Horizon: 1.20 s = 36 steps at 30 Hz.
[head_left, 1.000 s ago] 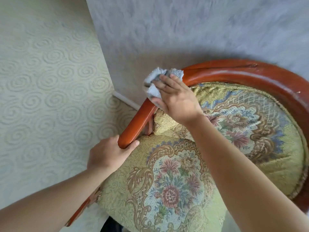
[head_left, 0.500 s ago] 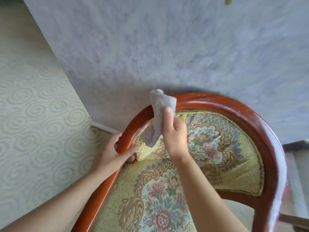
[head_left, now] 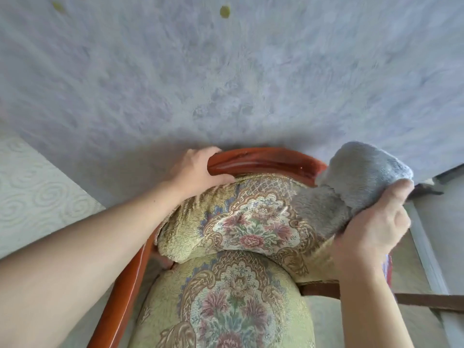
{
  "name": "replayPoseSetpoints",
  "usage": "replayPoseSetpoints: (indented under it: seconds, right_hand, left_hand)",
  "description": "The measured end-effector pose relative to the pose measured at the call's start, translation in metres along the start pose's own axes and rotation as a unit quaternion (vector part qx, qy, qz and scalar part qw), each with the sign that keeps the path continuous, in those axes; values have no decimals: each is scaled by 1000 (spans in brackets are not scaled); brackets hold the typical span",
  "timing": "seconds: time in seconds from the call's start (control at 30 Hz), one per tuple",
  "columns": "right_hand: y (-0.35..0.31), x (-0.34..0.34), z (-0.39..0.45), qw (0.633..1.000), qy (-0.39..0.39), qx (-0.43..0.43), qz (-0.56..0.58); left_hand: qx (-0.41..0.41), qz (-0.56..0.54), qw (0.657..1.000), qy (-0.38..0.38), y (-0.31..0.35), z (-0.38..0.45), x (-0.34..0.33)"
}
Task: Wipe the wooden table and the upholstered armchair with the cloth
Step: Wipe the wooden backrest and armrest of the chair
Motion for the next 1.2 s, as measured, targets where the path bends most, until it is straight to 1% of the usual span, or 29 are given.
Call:
replayPoseSetpoints:
  seconds: [0.07, 0.13, 0.2, 0.27, 0.3, 0.43, 0.5, 0.57, 0.6, 0.67, 0.73, 0.83, 0.87, 0.93, 1.07, 1.13, 1.2]
  right_hand:
    - [1, 12, 14, 994, 27, 92, -51]
    - [14, 18, 25, 980, 55, 149, -118]
    - [37, 16, 32, 958, 70, 158, -228]
    - [68, 4, 34, 925, 49, 137, -351]
    - [83, -4, 32, 914, 31, 144, -377]
    - [104, -56, 15, 900, -8, 246, -359]
    - [107, -76, 5, 883, -43, 285, -369]
    - [108, -95, -8, 870, -93, 333, -351]
    - [108, -105, -17, 859, -133, 363, -334]
    - [108, -118, -33, 818, -229, 426, -310]
    - [108, -119, -36, 771, -289, 475, -310]
    - [102, -103, -14, 706, -306, 542, -338]
    - [100, -95, -5, 694, -299, 555, -348]
    - [99, -75, 13, 692, -272, 557, -371]
    - [107, -28, 41, 718, -172, 523, -426]
    - [112, -24, 39, 751, -129, 479, -436]
    - [116, -40, 23, 796, -90, 430, -417]
  left_hand:
    - [-13, 19, 1000, 13, 2, 11, -4]
    - [-32, 56, 996, 56, -2, 11, -9]
    - [-53, 85, 991, 92, -6, 9, -11]
    - [-66, 90, 988, 104, -9, 11, -11]
    - [-71, 91, 988, 102, -8, 11, -11]
    - [-83, 83, 988, 97, -4, 9, -9]
    - [-81, 89, 988, 100, -2, 8, -9]
    - [-72, 97, 987, 109, -2, 9, -10]
    - [-64, 100, 986, 114, -2, 9, -10]
    - [-56, 101, 985, 128, 0, 10, -10]
    - [-68, 103, 982, 145, 0, 9, -12]
    - [-59, 97, 985, 132, -4, 10, -11]
    - [-56, 95, 986, 126, -5, 10, -11]
    - [-47, 92, 989, 110, -8, 11, -11]
    - [-52, 85, 989, 106, -9, 12, -13]
    - [-51, 91, 988, 112, -9, 12, -13]
    - [-49, 91, 989, 109, -10, 12, -14]
Point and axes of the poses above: each hand's wrist, its own z-axis towards the middle knuckle, its own x-axis out of the back of the hand, y = z × x, the point moved 1 cm from there along z, towards the middle knuckle, and after that the axes turned 5 degrees about -y, right-handed, at the moved point
